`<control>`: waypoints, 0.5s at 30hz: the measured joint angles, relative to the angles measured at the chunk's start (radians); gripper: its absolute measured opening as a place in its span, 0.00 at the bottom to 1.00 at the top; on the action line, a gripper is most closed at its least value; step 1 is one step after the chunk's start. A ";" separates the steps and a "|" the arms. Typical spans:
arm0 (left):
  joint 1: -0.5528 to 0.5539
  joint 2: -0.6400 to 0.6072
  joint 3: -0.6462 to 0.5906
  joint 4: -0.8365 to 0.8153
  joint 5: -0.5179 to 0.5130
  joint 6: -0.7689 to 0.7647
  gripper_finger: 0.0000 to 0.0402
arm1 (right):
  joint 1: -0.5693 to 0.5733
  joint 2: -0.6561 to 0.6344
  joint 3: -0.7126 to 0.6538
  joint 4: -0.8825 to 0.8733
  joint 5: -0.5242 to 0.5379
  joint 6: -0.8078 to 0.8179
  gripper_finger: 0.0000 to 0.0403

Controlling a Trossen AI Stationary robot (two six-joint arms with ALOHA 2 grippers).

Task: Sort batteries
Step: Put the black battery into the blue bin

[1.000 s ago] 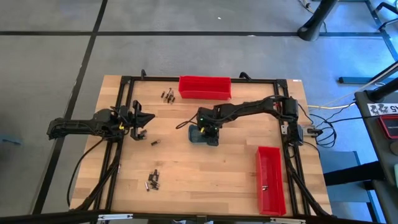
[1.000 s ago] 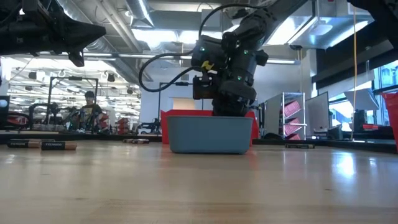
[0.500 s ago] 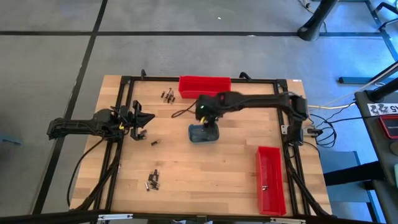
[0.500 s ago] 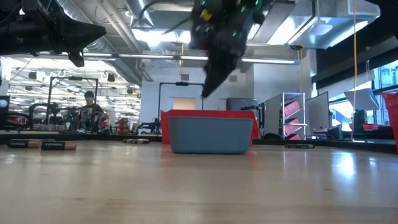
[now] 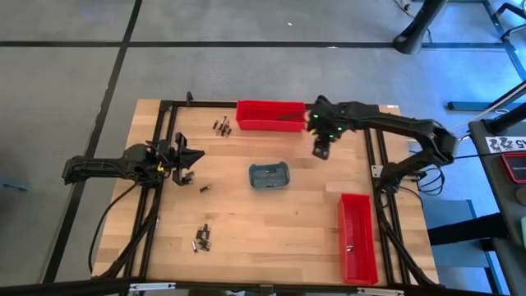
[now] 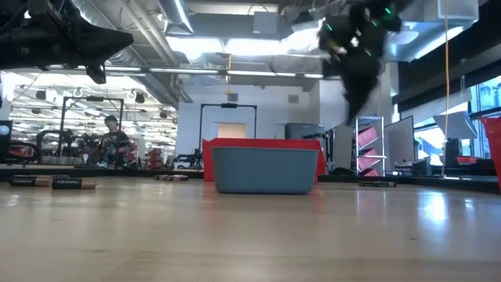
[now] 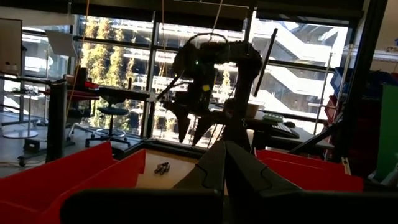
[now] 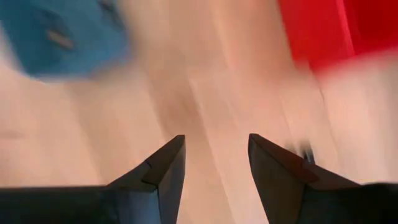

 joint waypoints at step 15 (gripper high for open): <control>0.000 0.000 0.000 0.004 -0.013 0.044 0.00 | -0.271 0.031 -0.322 0.254 0.092 -0.181 0.44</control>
